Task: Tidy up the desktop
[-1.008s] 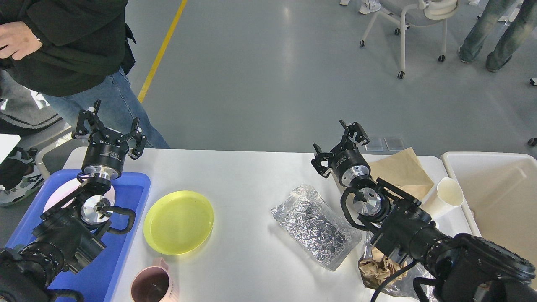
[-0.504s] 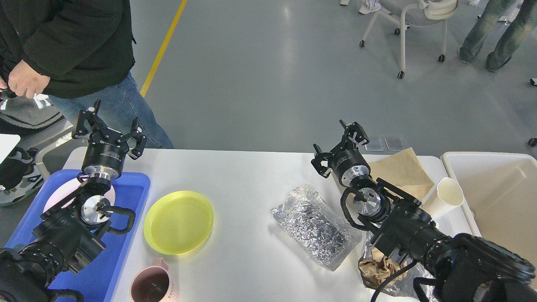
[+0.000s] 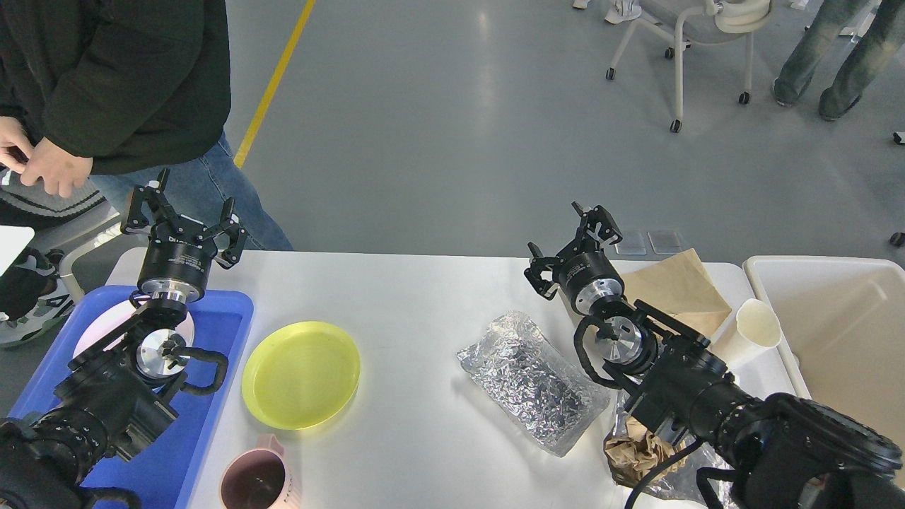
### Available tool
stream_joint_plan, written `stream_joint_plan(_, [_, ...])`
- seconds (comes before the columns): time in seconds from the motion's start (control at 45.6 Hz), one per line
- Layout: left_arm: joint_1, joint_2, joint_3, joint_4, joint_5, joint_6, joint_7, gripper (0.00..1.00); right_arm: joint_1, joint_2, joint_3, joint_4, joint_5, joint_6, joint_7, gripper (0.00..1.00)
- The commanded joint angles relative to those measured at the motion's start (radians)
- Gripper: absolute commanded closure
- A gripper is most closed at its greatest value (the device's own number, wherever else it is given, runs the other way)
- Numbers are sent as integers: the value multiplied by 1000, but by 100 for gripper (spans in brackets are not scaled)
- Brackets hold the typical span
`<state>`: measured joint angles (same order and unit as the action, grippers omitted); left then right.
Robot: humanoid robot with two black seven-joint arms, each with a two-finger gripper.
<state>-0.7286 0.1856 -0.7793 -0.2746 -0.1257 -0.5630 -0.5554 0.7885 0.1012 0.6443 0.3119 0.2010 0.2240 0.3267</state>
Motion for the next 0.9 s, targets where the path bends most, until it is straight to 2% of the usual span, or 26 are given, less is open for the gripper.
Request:
stream_joint_plan(0.0, [0, 0, 0, 0, 0, 0, 0, 3, 0, 0, 0, 1, 0, 0, 0, 0])
stream_joint_plan(0.877, [0, 0, 0, 0, 0, 0, 0, 3, 0, 2, 0, -1, 0, 0, 0, 0])
